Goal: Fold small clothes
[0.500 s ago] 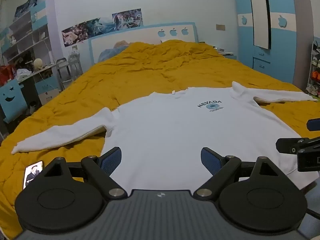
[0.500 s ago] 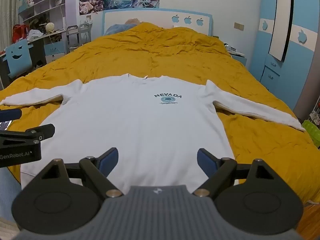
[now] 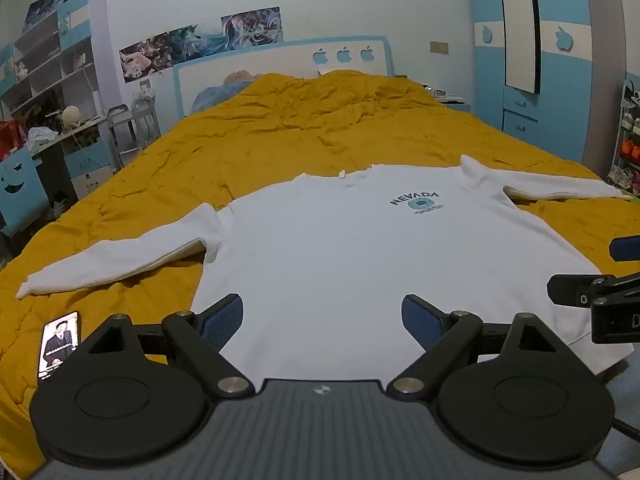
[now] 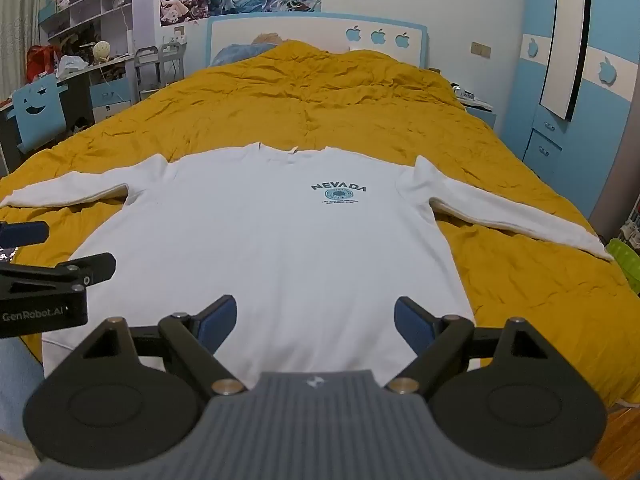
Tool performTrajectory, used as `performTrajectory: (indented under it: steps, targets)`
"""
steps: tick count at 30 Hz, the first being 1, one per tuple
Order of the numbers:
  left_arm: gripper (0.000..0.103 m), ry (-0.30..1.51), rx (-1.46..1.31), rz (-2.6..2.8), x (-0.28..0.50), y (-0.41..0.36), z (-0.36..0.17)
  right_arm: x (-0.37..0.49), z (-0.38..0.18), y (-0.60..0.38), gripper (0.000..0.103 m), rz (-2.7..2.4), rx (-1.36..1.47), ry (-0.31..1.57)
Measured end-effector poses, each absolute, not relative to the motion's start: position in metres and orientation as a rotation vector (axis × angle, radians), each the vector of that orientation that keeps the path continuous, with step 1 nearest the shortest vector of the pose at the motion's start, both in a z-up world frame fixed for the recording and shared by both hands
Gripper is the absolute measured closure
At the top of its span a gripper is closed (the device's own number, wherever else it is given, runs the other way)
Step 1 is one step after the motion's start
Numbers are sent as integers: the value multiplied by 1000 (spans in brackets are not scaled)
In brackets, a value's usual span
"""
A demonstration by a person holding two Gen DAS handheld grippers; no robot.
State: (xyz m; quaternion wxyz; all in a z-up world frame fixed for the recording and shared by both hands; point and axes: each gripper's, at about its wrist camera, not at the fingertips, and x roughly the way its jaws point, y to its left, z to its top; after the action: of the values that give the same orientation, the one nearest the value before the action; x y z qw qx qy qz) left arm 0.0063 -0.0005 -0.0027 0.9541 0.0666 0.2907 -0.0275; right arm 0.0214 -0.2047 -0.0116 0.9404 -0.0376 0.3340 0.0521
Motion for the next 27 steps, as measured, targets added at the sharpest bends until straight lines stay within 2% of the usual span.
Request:
performTrajectory:
  steps: [27]
  targets:
    - [0,625,124,-51,6,3,-9,26,-11,-202,21,116,-72,708]
